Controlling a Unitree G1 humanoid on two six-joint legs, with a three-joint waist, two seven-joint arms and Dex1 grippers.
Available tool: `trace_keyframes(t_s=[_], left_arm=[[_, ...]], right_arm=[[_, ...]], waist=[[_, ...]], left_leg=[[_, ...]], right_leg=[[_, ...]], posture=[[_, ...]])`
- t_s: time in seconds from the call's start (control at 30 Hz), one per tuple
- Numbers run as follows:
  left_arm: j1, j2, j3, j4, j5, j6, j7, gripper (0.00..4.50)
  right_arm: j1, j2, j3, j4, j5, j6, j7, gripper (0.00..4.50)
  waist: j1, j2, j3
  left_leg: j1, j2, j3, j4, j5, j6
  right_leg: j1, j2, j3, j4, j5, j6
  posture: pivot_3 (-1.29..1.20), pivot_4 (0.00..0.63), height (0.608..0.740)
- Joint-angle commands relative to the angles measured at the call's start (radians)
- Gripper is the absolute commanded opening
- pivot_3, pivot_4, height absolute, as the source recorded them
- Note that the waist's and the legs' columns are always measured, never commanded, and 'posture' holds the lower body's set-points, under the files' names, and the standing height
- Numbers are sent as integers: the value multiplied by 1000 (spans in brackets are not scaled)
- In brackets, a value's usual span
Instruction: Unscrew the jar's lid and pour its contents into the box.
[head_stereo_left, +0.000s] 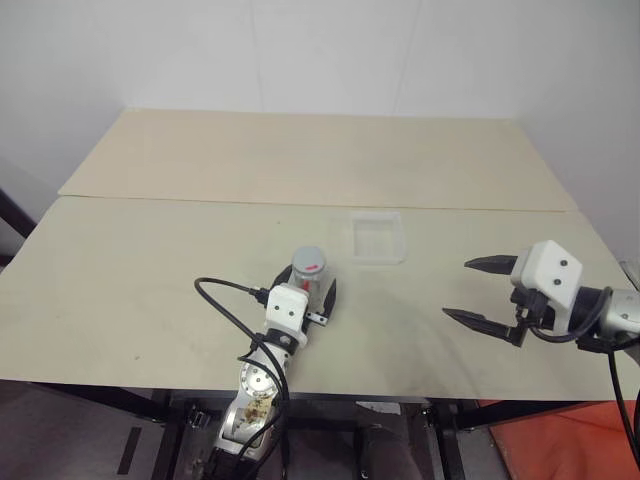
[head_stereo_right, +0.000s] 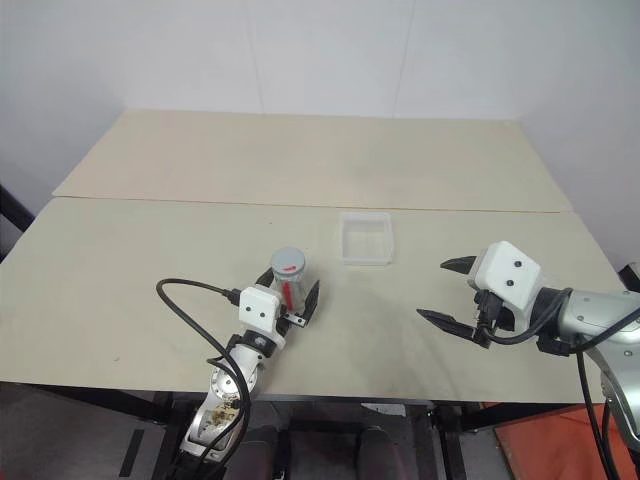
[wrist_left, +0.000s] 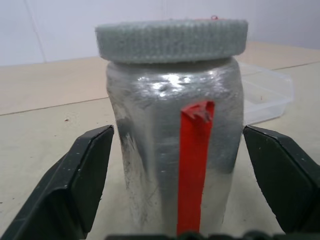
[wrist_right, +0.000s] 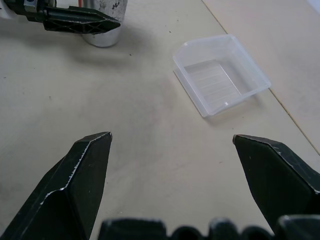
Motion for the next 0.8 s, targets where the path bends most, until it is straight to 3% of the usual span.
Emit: trace_keyframes(t_s=[0.03,0.1,0.13,0.37,0.53,0.8], left_arm=[[16,-2,-13,-48,11,1,6,3242],[26,4,-11,-62,9,13,4,2586],[31,7,-11,-66,6,18,0,2553],[4,12,13,-47,-12,33,-7,2546],[-54,31,65,-39,-147,36,-109,2529],[-95,212,141,-103,-423,123,-431,2511]], right_arm=[[-1,-17,-41,-30,0,4,-11,4500],[-4,-15,-38,-30,1,5,-14,4500],[-5,-14,-35,-29,1,3,-15,4500],[-10,-5,-15,-25,-5,-3,-29,4500],[4,-5,-22,-27,-8,-6,-34,4500],[-3,-1,-10,-9,-16,-22,-31,4500]], waist=[[0,0,0],[-1,0,0],[-1,0,0],[0,0,0],[-1,0,0],[-1,0,0]], left_leg=[[0,0,0,0,0,0],[0,0,0,0,0,0],[0,0,0,0,0,0],[0,0,0,0,0,0],[0,0,0,0,0,0],[0,0,0,0,0,0]], right_leg=[[0,0,0,0,0,0],[0,0,0,0,0,0],[0,0,0,0,0,0],[0,0,0,0,0,0],[0,0,0,0,0,0],[-1,0,0,0,1,-2]], posture=[[0,150,740],[0,150,740],[0,150,740],[0,150,740],[0,150,740],[0,150,740]])
